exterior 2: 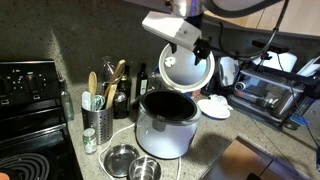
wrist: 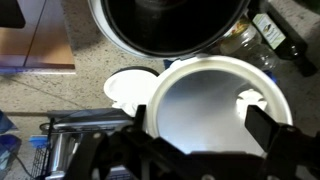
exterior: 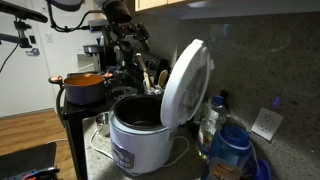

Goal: Take a wooden spoon from the utensil holder, use it to mix in the rice cooker, put the spoon back in the holder, then close the rice cooker lid

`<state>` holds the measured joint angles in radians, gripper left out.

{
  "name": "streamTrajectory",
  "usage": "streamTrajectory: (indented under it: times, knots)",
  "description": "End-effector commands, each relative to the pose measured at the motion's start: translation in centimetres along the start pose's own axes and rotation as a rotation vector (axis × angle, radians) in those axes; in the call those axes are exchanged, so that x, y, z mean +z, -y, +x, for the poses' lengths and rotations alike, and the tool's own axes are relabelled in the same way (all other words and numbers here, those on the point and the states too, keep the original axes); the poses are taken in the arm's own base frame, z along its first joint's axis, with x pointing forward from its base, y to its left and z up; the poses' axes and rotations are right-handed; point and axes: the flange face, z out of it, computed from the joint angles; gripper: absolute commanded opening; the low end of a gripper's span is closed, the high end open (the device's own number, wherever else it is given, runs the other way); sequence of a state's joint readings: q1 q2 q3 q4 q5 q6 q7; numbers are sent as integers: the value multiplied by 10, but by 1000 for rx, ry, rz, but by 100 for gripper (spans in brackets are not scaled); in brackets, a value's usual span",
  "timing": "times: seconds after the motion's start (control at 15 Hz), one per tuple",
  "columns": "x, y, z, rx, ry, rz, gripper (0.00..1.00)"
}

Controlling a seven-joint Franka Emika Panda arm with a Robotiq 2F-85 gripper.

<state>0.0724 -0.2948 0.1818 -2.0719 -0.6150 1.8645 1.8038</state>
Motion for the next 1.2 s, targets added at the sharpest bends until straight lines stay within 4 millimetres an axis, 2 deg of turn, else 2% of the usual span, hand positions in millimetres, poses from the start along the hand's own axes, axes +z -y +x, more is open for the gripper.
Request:
streamTrajectory:
  times: [0.0,0.2,0.4,0.47,0.6,0.93,1.13]
  knots:
    - [40,-40,46,54,-6,-34,100]
    - [75,-59,99,188,36,-15,100]
    - [93,-72,141,216,67,26,100]
    - [93,-61,130,221,43,-13,100]
    - [99,-67,145,218,54,1,100]
    - [94,-66,142,222,49,8,100]
    - [85,-68,148,226,52,20,100]
